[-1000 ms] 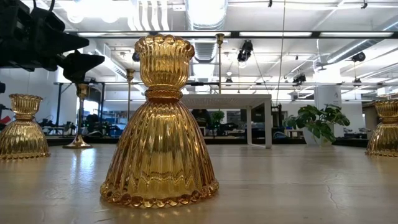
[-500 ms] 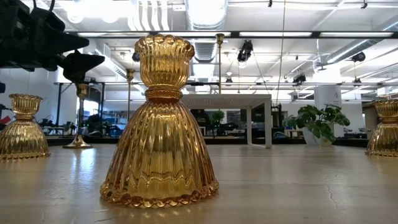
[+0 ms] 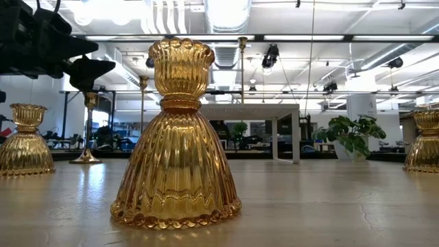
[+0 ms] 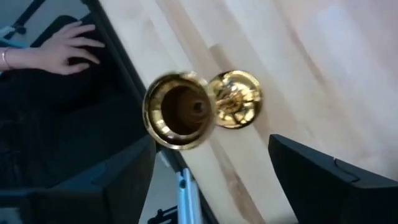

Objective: Pick & Place candle stick holders
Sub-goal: Put the small golden candle holder on the shelf

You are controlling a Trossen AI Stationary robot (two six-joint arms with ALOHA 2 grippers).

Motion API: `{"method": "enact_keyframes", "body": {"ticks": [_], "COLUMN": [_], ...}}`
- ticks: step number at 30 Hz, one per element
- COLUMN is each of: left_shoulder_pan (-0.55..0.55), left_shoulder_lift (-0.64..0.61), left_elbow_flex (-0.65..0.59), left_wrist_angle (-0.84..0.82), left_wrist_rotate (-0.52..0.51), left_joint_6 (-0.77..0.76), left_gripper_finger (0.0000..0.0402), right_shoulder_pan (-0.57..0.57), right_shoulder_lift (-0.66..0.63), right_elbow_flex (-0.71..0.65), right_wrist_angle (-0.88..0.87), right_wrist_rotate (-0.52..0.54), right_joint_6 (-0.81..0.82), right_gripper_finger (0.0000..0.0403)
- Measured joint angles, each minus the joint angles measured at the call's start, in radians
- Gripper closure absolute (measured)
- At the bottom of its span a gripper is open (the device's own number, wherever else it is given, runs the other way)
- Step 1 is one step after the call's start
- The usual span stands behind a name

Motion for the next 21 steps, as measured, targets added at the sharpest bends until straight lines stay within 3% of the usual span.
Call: {"method": "enact_keyframes", "body": {"ticks": [7,14,21], "left_shoulder_pan": [0.0,0.0,0.0], "left_shoulder_lift": [0.0,0.0,0.0], "left_elbow_flex": [0.0,0.0,0.0], "left_wrist_angle": [0.0,0.0,0.0], "left_wrist_rotate": [0.0,0.0,0.0], "left_joint_6": [0.0,0.0,0.0], "left_gripper_finger": [0.0101,0.0101,0.0101], "right_shoulder_pan": [-0.012,0.005,0.014], "right_shoulder_lift": [-0.025,0.001,0.069], "right_elbow_flex": [0.053,0.004,-0.069], "right_wrist_angle": [-0.12,0.024,0.131], "right_wrist_rotate": [0.002,-0.078,-0.076], "right_joint_6": [0.015,0.077,0.079], "right_gripper_finger": [0.0117,0.0127,0.0136]}}
